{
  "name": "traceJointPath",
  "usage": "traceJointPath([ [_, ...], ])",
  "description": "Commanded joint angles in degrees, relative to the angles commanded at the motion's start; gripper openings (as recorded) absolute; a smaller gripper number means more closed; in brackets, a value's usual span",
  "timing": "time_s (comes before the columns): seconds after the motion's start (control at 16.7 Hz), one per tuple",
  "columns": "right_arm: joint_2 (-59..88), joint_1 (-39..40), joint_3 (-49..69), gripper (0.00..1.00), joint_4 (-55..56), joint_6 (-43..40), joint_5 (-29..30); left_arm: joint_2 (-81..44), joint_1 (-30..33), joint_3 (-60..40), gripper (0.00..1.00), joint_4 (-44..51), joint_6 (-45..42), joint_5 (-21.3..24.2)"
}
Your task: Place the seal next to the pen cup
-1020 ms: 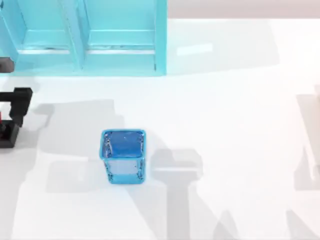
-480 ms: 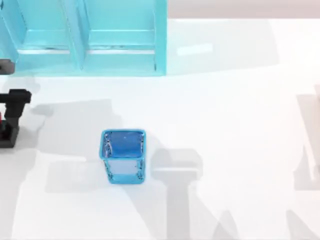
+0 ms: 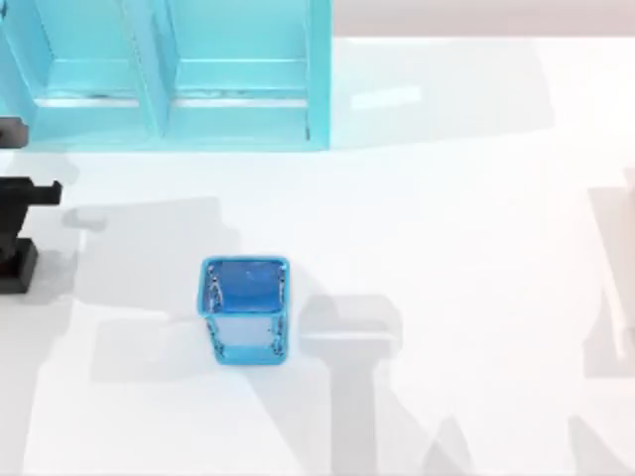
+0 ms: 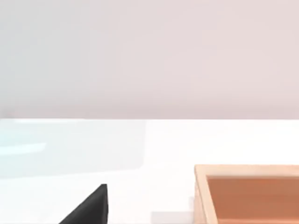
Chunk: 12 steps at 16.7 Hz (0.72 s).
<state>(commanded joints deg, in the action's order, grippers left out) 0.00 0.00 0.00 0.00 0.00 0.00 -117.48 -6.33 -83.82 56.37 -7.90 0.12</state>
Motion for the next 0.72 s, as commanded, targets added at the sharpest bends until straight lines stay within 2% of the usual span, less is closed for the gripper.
traceJointPath([
  [0.6,0.00,0.00,0.00,1.00,0.00,0.00,0.00,0.03,0.26,-0.16,0.00,0.15,0.07,0.03],
  [0.72,0.00,0.00,0.00,1.00,0.00,0.00,0.00,-0.20,1.83,-2.26,0.00,2.22,1.68,0.02],
])
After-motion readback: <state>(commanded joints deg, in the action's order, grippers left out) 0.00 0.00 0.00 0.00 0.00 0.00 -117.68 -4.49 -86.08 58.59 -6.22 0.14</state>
